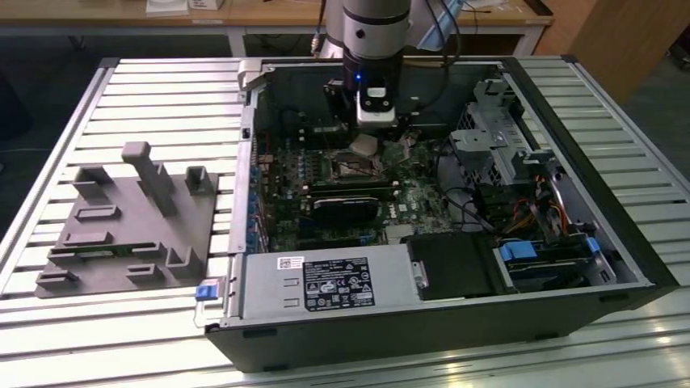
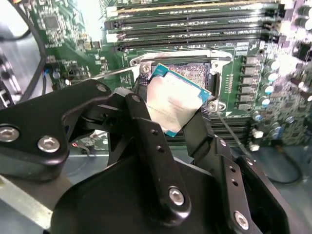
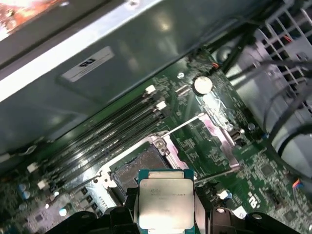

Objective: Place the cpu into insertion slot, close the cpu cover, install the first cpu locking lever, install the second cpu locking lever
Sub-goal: 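Place the cpu into insertion slot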

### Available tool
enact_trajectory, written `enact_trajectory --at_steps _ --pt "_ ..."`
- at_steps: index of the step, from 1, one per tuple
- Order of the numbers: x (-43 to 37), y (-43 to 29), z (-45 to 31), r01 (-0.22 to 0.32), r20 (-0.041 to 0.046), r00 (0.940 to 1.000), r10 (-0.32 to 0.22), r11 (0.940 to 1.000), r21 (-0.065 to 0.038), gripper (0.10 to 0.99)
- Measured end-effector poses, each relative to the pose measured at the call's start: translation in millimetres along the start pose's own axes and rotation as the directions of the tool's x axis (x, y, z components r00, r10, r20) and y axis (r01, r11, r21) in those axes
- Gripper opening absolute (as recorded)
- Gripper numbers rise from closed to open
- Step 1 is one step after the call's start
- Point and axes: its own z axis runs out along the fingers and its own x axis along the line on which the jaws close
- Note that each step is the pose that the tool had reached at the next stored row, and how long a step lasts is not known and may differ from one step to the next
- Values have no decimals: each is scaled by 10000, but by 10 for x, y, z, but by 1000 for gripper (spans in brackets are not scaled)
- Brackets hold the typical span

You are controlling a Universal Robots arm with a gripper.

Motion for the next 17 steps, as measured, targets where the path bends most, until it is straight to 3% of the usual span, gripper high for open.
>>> enact_trajectory --at_steps 5,9,12,17 --pt "0 0 10 -895 53 9960 895 9960 21 541" --pt "1 -1 17 -1620 97 9867 1620 9868 35 541" --pt "1 -1 23 -2147 131 9766 2147 9767 44 541" --pt "1 -2 33 -3030 188 9529 3028 9530 54 541"
